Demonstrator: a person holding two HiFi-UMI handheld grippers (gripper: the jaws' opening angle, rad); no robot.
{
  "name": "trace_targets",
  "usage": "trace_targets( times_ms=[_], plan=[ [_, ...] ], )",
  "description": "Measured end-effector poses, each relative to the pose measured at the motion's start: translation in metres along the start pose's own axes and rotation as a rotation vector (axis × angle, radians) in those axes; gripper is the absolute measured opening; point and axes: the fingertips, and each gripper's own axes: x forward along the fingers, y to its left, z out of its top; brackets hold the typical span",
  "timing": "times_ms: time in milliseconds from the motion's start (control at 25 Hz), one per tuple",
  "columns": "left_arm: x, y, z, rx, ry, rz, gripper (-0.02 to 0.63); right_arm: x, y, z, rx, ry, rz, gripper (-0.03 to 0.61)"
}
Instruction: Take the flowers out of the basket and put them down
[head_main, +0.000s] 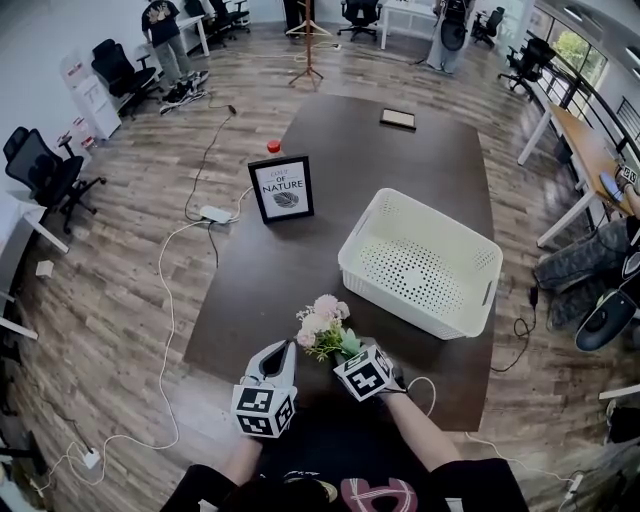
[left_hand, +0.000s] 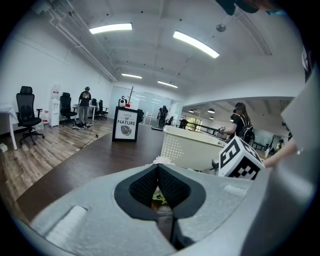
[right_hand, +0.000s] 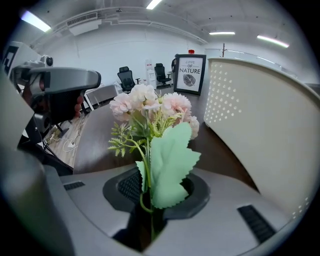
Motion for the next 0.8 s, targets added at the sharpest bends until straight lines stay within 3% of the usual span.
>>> trace_targets(
  times_ms=[640, 800],
  plan=[
    [-0.001, 0.002, 0.001, -0.014, 0.000, 0.001, 0.009, -0.002, 0.007, -0.001, 0.050, -0.019, 0.079, 0.217],
    [-0.002, 0.002, 0.001, -0.014, -0.005, 0.000, 0.009, -0.005, 0.013, -0.002, 0.056, -0.026, 0.107, 0.294]
  ],
)
